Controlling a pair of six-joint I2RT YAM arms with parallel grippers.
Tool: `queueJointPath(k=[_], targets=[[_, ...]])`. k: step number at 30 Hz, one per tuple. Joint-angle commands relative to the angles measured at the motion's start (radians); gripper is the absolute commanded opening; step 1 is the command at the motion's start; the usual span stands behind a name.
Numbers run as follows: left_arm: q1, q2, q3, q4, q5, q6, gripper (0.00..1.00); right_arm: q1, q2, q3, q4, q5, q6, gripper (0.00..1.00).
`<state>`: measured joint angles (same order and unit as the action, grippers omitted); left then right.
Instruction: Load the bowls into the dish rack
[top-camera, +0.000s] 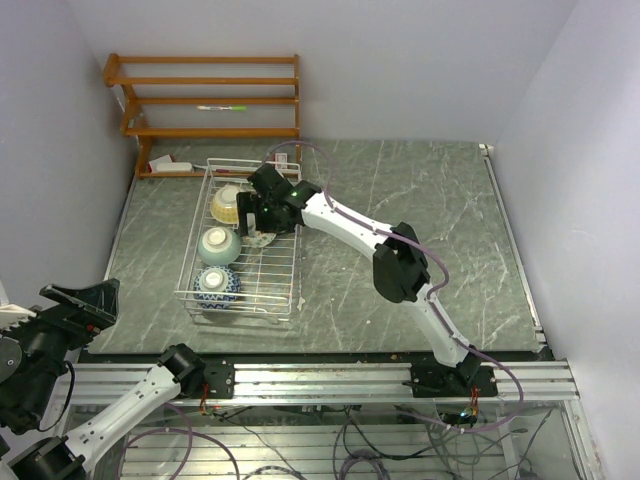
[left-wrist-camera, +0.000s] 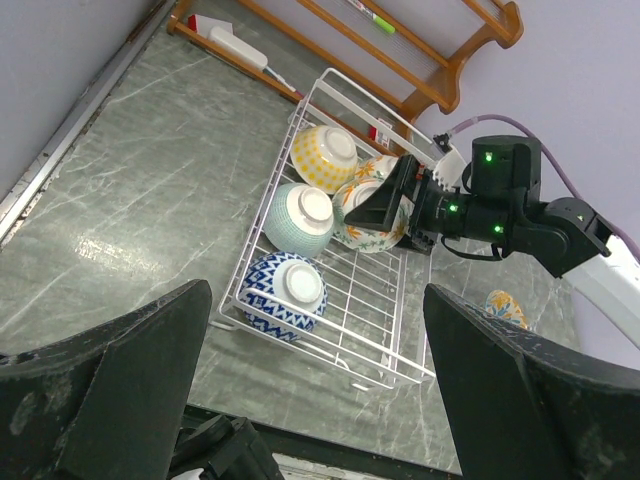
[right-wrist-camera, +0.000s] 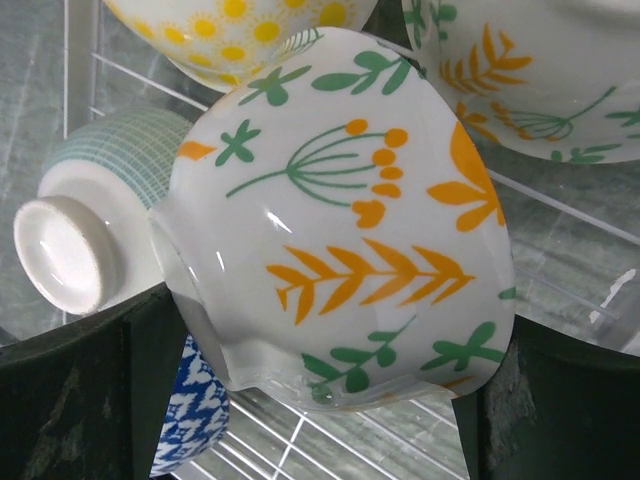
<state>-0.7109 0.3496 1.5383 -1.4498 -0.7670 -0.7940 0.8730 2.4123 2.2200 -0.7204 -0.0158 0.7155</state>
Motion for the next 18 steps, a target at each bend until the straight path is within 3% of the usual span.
queueJointPath(k=[1, 11, 18], targets=[[-0.010, -0.005, -0.005, 0.001, -0.028, -0.010, 0.99, 0.001, 0.084, -0.030, -0.207, 0.129, -0.112, 1.00], [-0.009, 0.005, -0.019, 0.019, -0.028, -0.007, 0.99, 0.002, 0.070, -0.031, -0.256, 0.235, -0.170, 1.00], [-0.010, -0.001, -0.034, 0.025, -0.024, -0.013, 0.99, 0.000, 0.007, -0.058, -0.229, 0.211, -0.183, 1.00]])
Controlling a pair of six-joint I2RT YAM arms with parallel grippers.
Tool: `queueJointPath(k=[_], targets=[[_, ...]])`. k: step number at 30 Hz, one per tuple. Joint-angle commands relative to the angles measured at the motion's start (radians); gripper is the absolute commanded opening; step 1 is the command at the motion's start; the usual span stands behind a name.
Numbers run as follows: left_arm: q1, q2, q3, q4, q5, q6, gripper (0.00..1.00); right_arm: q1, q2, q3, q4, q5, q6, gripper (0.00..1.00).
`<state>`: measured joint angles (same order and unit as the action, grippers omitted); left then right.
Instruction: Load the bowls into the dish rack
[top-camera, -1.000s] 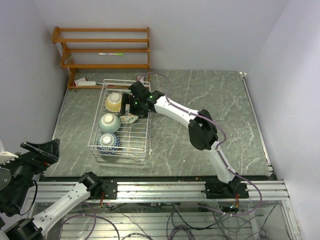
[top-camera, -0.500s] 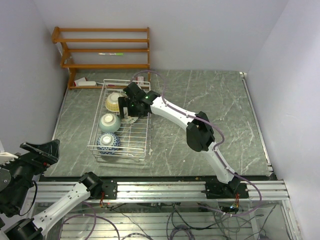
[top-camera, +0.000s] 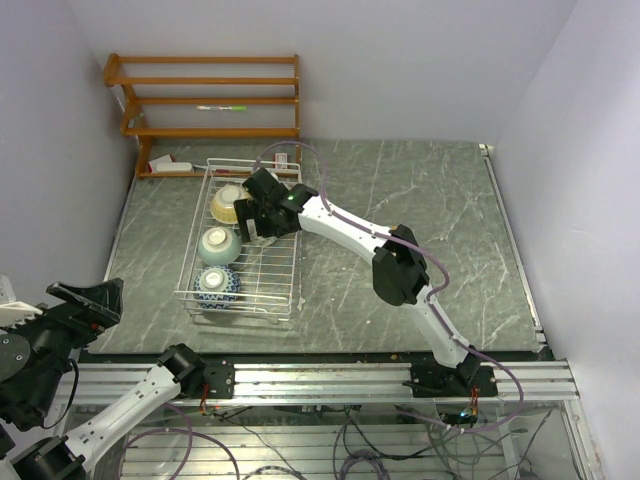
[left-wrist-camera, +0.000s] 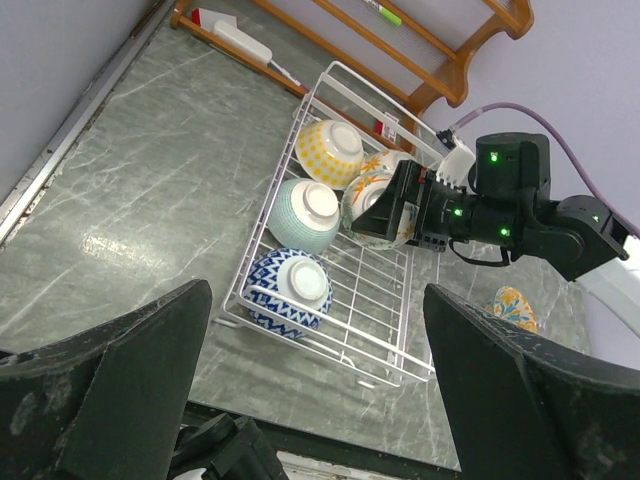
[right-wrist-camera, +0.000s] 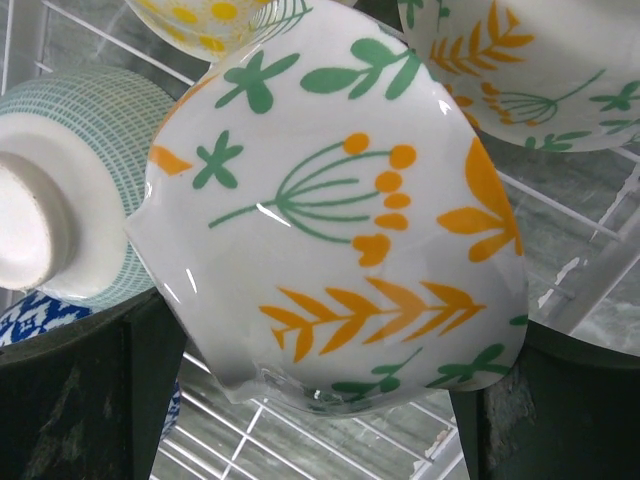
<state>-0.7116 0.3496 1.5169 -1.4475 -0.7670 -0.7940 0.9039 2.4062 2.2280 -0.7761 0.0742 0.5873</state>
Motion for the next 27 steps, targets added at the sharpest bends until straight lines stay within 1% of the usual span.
queueJointPath(k=[1, 12, 18, 21, 27], targets=[[-0.009, -0.002, -0.014, 0.025, -0.022, -0.013, 0.99, -0.032, 0.008, -0.065, -0.173, 0.111, -0.054, 1.00], [-0.008, -0.001, -0.014, 0.027, -0.022, -0.011, 0.99, -0.037, 0.005, 0.042, -0.233, -0.061, -0.085, 1.00], [-0.009, 0.000, -0.001, 0.020, -0.025, -0.008, 0.99, -0.053, -0.046, 0.039, -0.178, -0.135, -0.069, 1.00], [-0.009, 0.000, 0.003, 0.017, -0.027, -0.007, 0.99, -0.065, -0.042, 0.077, -0.175, -0.142, -0.071, 1.00], [-0.008, 0.003, 0.010, 0.016, -0.027, -0.007, 0.99, -0.089, -0.034, 0.128, -0.196, -0.105, -0.073, 1.00]])
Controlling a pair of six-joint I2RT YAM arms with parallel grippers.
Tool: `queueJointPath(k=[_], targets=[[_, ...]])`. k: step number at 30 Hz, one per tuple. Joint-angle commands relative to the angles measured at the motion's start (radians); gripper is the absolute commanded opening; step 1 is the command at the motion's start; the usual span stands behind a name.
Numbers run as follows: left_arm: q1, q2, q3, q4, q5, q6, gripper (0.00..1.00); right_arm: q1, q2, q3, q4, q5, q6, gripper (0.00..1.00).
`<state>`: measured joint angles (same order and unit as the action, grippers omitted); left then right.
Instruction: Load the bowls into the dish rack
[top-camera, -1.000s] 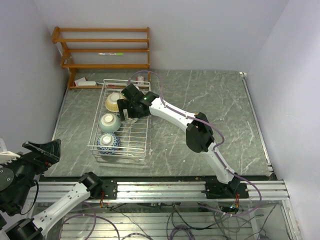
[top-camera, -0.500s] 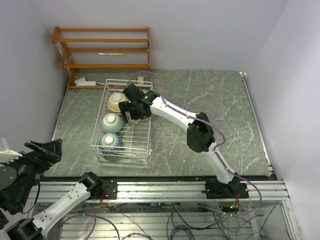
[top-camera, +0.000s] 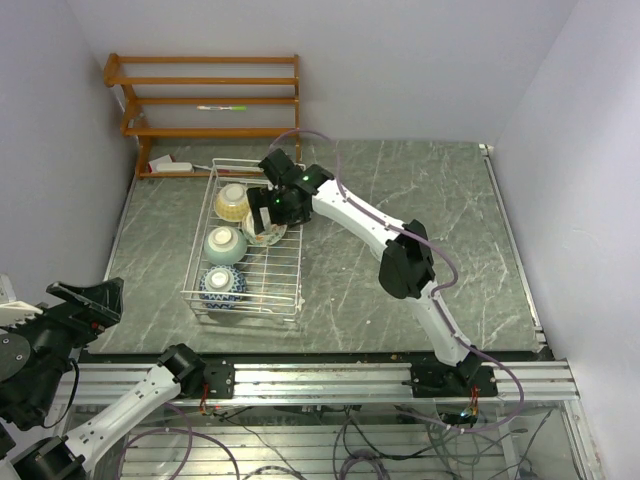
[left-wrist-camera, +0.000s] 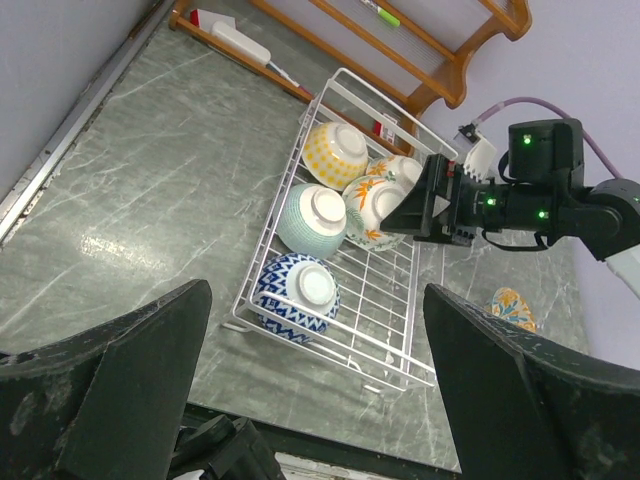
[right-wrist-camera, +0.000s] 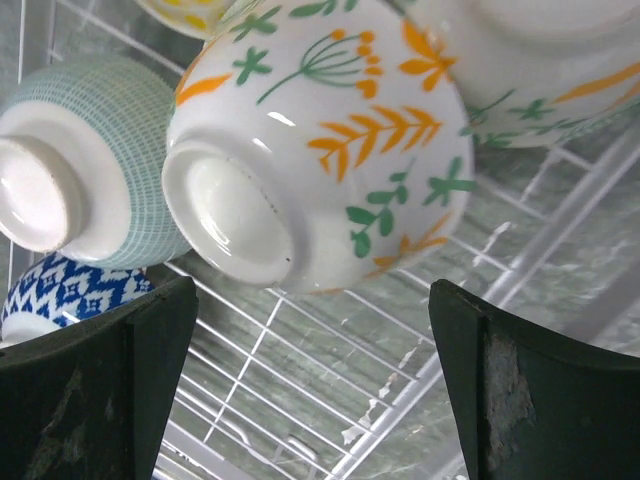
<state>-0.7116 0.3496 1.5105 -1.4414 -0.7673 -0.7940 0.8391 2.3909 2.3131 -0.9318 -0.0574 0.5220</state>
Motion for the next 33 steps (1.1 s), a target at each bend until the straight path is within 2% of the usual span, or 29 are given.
queueJointPath(k=[1, 8, 15, 21, 29, 33], targets=[[-0.009, 0.006, 0.019, 0.007, -0.028, -0.007, 0.99, -0.026, -0.026, 0.039, -0.039, 0.032, -0.008, 1.00], [-0.009, 0.010, 0.007, 0.025, -0.027, -0.002, 0.99, -0.034, -0.084, 0.008, -0.003, 0.027, -0.024, 1.00], [-0.010, 0.022, -0.012, 0.051, -0.020, 0.010, 0.99, -0.031, -0.143, -0.025, 0.136, 0.026, -0.057, 1.00], [-0.010, 0.017, -0.018, 0.047, -0.019, 0.000, 0.99, -0.033, -0.062, 0.032, 0.183, 0.028, -0.074, 1.00], [-0.011, 0.008, -0.012, 0.017, -0.036, -0.015, 0.99, -0.030, -0.031, -0.025, 0.331, 0.035, -0.088, 1.00], [-0.011, -0.005, -0.016, -0.001, -0.043, -0.027, 0.99, -0.021, -0.010, -0.010, 0.345, 0.067, -0.113, 1.00]])
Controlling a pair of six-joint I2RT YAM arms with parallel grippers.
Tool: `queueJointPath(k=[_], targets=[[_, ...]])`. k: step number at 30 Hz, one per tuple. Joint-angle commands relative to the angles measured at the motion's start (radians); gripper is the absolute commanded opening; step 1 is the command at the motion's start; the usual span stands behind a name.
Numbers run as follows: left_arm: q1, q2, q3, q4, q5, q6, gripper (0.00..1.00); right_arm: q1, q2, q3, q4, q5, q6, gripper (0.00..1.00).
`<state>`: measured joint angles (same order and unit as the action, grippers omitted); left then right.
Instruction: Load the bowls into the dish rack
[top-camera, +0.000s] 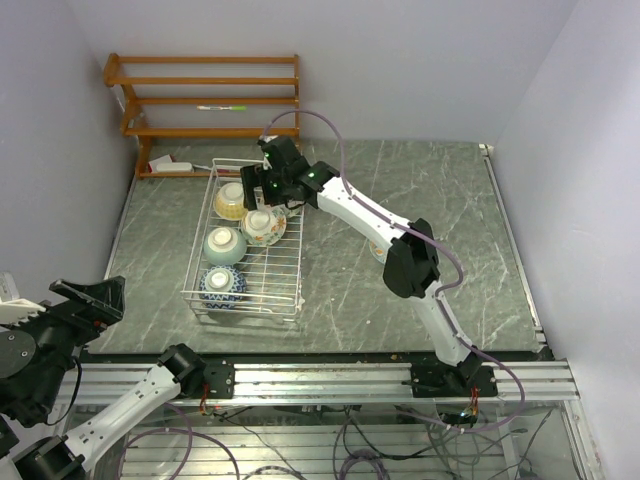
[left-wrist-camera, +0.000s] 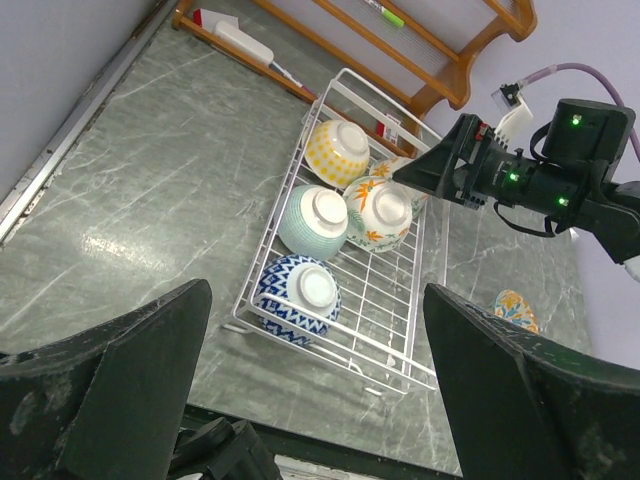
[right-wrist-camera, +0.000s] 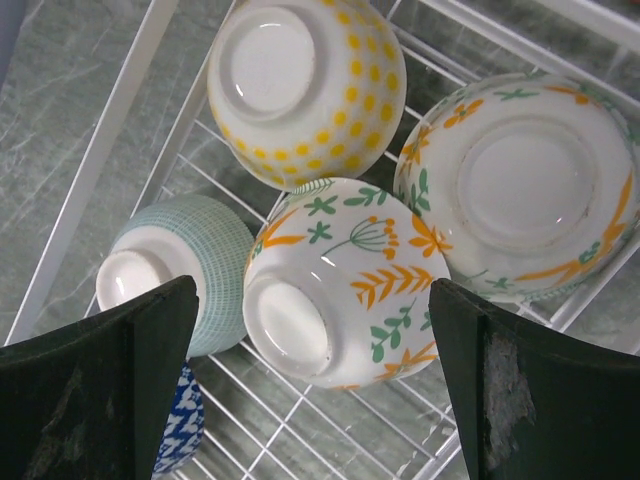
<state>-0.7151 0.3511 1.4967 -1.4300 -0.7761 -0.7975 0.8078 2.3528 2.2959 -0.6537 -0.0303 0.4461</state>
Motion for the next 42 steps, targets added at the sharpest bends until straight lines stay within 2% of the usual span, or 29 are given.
queueJointPath(k=[1, 6, 10, 14, 19, 24, 28, 34, 42], targets=[[-0.008, -0.010, -0.004, -0.015, -0.038, -0.026, 0.99, 0.013, 0.038, 0.016, 0.064, 0.047, -0.046, 1.00], [-0.016, -0.021, -0.008, -0.031, -0.053, -0.036, 0.99, 0.027, 0.078, 0.040, 0.061, 0.034, -0.072, 1.00], [-0.026, -0.030, -0.012, -0.039, -0.064, -0.045, 0.99, 0.049, 0.074, -0.009, 0.136, -0.035, -0.111, 1.00], [-0.038, -0.031, 0.000, -0.058, -0.080, -0.052, 0.99, 0.075, 0.072, -0.026, 0.178, -0.020, -0.140, 1.00], [-0.049, -0.044, 0.024, -0.066, -0.097, -0.043, 0.99, 0.084, 0.107, 0.045, 0.027, 0.175, -0.145, 1.00], [-0.059, -0.063, 0.026, -0.066, -0.112, -0.041, 0.99, 0.086, 0.090, -0.003, -0.071, 0.315, -0.151, 1.00], [-0.079, -0.063, 0.018, -0.064, -0.131, -0.052, 0.99, 0.084, 0.046, -0.068, -0.074, 0.342, -0.133, 1.00], [-0.100, -0.053, 0.026, -0.055, -0.146, -0.048, 0.99, 0.086, 0.014, -0.079, -0.139, 0.354, -0.094, 1.00], [-0.105, -0.052, 0.033, -0.060, -0.148, -0.049, 0.99, 0.100, -0.076, -0.182, -0.147, 0.318, -0.065, 0.99]])
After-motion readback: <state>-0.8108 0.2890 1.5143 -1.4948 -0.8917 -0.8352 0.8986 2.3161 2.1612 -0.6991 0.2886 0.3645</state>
